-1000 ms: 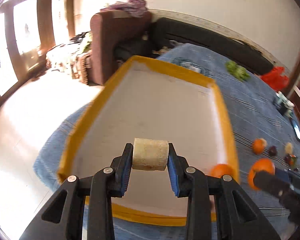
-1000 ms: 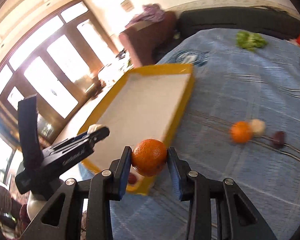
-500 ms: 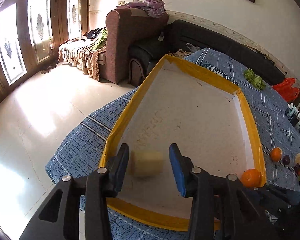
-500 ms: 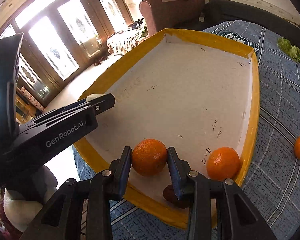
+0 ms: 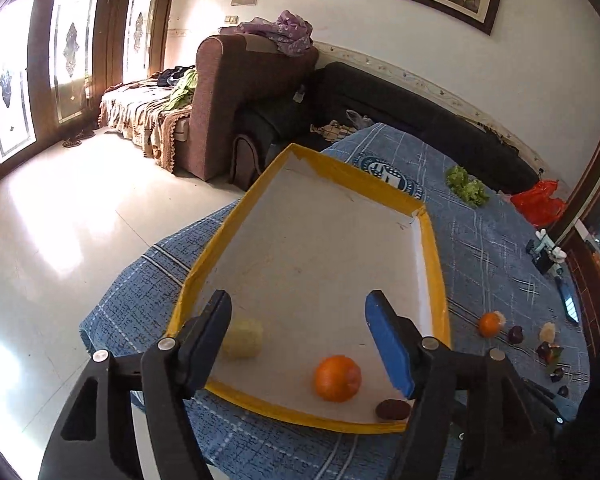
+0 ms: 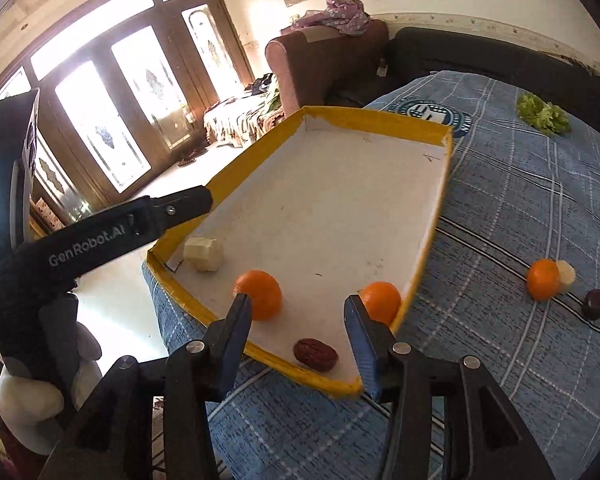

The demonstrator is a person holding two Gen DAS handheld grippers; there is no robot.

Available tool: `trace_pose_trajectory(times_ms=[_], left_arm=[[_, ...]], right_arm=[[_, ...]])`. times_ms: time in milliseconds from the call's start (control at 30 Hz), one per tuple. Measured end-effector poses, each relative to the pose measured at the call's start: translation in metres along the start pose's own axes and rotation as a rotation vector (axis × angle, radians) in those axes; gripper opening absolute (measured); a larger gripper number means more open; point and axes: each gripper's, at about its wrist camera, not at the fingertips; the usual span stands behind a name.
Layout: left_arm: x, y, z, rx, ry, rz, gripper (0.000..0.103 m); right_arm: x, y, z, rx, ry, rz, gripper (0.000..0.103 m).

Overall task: Organize fruits
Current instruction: 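Carry the yam and mandarin to the tray and release both, then grasp a mandarin with the left tool while the right tool grasps a dark plum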

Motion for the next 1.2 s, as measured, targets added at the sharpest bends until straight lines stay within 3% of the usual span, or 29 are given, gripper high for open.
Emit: trace_pose_trajectory(times_ms=[167, 400, 500, 733, 1133, 1200], left_arm=[[0.002, 0.006, -0.046, 0.089, 0.085, 0.034, 0.071], [0.028, 0.021, -0.120, 0.233, 0.181, 0.125, 0.071], [0.045, 0.027, -0.149, 0.293, 0.202, 0.161, 0.071], [0.090, 0.025, -0.195, 0.376, 0.195, 0.230, 0.071], [0.147, 0.020, -0.227, 0.425, 0.155, 0.282, 0.071], [0.154, 0.021, -0.228, 0.424, 0.149, 0.287, 0.071]], right_arm=[[-0.034, 0.023, -0.059, 0.132, 0.030, -0.052, 0.053], [-0.075, 0.051, -0.169, 0.355, 0.163, -0.110, 0.053], [-0.079, 0.053, -0.193, 0.393, 0.196, -0.111, 0.053], [-0.062, 0.037, -0.219, 0.380, 0.226, -0.086, 0.053], [-0.030, 0.021, -0.236, 0.329, 0.230, -0.040, 0.052], [-0.029, 0.020, -0.236, 0.325, 0.215, -0.040, 0.035]])
Point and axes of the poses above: each gripper's, at about its wrist camera, not at the fingertips, and x roughly the way its jaws point, z to its left, y to its underside, and after that the axes turned 11 degrees about z, right-handed
